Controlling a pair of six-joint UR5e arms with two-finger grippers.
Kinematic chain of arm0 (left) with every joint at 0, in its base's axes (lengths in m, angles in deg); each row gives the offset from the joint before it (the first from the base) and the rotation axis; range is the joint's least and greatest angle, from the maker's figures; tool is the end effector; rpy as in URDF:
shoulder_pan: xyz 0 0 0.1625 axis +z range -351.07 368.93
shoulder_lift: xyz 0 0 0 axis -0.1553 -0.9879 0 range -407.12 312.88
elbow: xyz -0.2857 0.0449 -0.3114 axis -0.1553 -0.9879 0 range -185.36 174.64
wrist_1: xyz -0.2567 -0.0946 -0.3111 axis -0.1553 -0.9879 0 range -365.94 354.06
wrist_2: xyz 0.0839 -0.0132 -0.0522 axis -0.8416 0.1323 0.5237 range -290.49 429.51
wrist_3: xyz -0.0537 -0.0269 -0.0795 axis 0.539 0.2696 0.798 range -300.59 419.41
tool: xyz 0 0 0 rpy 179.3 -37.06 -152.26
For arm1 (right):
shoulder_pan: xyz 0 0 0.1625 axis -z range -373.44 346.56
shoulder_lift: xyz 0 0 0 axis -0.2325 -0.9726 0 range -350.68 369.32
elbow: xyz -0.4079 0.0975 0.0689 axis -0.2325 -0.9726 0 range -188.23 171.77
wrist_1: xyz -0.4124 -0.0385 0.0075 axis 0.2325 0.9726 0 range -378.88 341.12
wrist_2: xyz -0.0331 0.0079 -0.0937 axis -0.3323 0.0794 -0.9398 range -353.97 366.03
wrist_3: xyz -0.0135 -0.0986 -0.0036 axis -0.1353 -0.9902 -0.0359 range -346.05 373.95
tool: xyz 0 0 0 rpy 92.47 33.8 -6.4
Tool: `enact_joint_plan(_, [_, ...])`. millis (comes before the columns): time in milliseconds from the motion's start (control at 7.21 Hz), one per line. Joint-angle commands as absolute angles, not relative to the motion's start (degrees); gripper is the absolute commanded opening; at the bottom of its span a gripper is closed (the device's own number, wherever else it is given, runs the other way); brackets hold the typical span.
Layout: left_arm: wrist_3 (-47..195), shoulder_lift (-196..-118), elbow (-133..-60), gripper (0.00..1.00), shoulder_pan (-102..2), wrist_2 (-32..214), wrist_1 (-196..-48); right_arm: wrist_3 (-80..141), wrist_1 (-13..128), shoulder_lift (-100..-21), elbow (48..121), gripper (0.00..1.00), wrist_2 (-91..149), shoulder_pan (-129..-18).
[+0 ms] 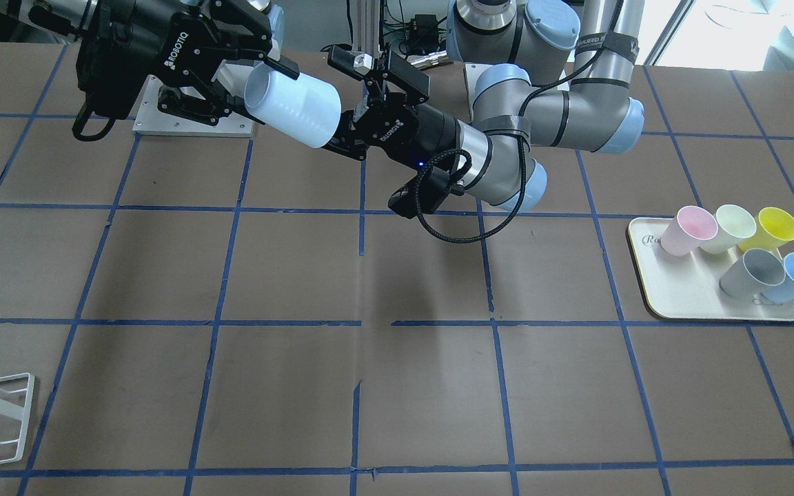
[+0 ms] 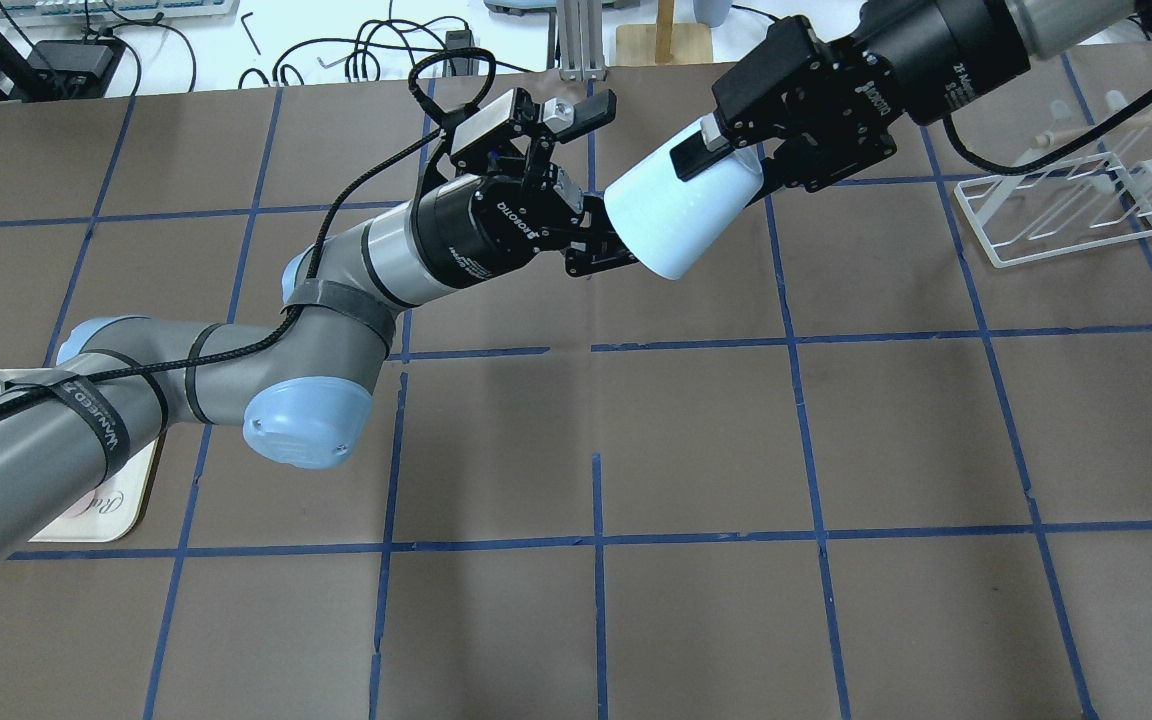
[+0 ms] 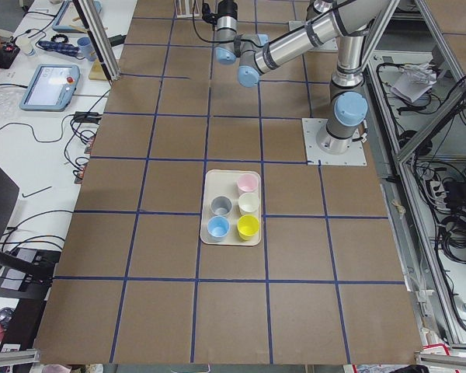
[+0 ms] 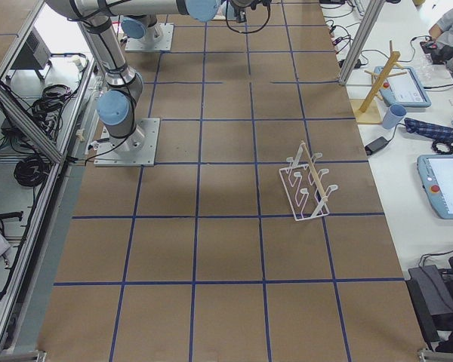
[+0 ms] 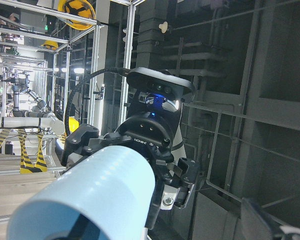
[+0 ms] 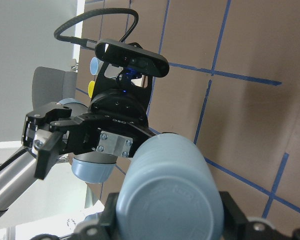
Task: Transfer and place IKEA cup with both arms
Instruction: 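Grasp the blue cup with the left gripper and release the right gripper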
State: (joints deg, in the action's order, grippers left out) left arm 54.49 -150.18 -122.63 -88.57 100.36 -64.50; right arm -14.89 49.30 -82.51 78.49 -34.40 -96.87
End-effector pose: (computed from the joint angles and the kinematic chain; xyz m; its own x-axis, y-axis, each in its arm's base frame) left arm -0.2825 -0.4686 0.3577 0.5004 -0.1137 0.8583 0.0864 0.9929 0.0812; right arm 0.1558 -0.4749 0.5317 -0.5953 -0.2036 -0.7773 -0.2026 0.9741 -0.0999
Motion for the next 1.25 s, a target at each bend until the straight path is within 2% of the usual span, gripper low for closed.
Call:
enact_joint_plan(0, [54.7,-150.1,-122.6,0.94,-88.7,100.2,-64.4,-15.0,49.2,-82.5,78.7,1.00,-35.0,-97.1])
enact_joint_plan(555, [57.7,-149.9,-122.5,0.93,-88.2,100.3,-64.3,-15.4,49.8,-82.0,78.0,1.00,-36.5,-96.5])
enact_joint_plan(832, [59.0,-149.8,-123.0,0.83,-87.3,100.1,-64.3,-15.8,53.5,-81.9,76.2,1.00,-46.7,-91.9])
enact_joint_plan(971, [62.2,-149.6,-122.7,0.72,-87.0,99.7,-64.6,-15.0,53.4,-81.9,74.1,1.00,-51.1,-89.4])
enact_joint_plan(1110, [62.7,-149.6,-122.7,0.24,-85.9,99.4,-64.6,-14.8,53.6,-81.7,71.5,1.00,-58.1,-87.4])
